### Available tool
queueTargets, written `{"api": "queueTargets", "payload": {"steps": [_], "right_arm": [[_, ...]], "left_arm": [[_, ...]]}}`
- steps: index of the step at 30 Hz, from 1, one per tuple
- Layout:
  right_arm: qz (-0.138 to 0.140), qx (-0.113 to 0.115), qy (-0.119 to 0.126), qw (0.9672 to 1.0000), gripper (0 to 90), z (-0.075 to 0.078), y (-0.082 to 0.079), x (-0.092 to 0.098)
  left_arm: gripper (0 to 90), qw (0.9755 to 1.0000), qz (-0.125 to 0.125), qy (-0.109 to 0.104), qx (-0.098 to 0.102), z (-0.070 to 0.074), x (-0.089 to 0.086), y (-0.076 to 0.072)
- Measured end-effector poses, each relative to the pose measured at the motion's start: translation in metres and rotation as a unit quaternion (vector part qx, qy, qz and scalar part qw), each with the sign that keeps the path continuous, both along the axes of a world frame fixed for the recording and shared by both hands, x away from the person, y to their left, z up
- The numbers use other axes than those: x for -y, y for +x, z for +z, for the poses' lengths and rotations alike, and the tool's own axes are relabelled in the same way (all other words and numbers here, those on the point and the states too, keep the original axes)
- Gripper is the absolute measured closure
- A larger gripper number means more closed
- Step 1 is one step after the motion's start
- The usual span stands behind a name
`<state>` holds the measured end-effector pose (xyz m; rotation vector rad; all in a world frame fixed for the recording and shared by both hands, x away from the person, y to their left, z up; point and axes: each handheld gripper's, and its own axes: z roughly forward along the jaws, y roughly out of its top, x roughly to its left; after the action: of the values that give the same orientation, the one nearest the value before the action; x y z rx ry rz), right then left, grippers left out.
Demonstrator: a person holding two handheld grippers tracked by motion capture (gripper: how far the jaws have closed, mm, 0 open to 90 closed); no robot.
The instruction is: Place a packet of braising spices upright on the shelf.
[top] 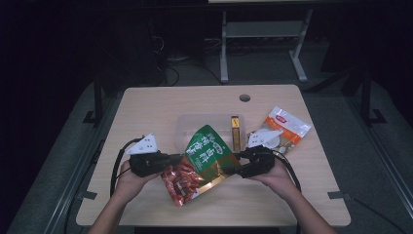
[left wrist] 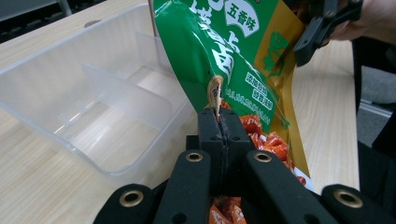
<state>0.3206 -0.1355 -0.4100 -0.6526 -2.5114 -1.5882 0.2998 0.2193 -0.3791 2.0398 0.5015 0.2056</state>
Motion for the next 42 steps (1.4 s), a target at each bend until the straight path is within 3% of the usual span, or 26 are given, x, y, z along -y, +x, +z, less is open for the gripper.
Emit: {"api": "queueTargets", "payload": {"steps": [7,11,15,21,24,31,37,42], "right_arm": [[0.011,-0.001,0.0,0.9999,65.2,-0.001,-0.002,-0.003],[0.014,-0.007,0.003,0.9999,69.5,-0.002,-0.002,-0.004],[0.017,-0.013,0.017,0.9996,80.0,-0.001,-0.002,-0.004],[0.02,-0.008,0.014,0.9997,89.9,0.0,-0.003,-0.003],[0.025,-0.01,0.01,0.9996,90.0,0.0,-0.004,-0.003],[0.048,-0.023,0.034,0.998,90.0,0.004,-0.006,-0.002],[0.059,-0.02,0.048,0.9969,90.0,0.01,-0.008,-0.001],[0.072,-0.013,0.06,0.9955,90.0,0.019,-0.011,-0.001]], "left_arm": [[89.5,0.9999,-0.006,-0.016,0.0,-0.002,0.005,-0.002],[89.5,0.9996,-0.003,-0.028,-0.003,-0.001,0.004,-0.002],[89.5,0.9992,-0.002,-0.04,-0.004,-0.002,0.003,-0.002],[89.3,0.9993,-0.005,-0.036,-0.003,-0.006,0.003,-0.001],[89.2,0.9994,-0.007,-0.033,-0.007,-0.008,0.003,0.001],[88.5,0.9998,-0.01,-0.011,-0.009,-0.015,0.002,0.002],[87.5,0.9997,-0.016,0.008,-0.015,-0.023,0.006,0.004],[82.3,0.9997,-0.016,0.01,-0.013,-0.025,0.009,0.003]]}}
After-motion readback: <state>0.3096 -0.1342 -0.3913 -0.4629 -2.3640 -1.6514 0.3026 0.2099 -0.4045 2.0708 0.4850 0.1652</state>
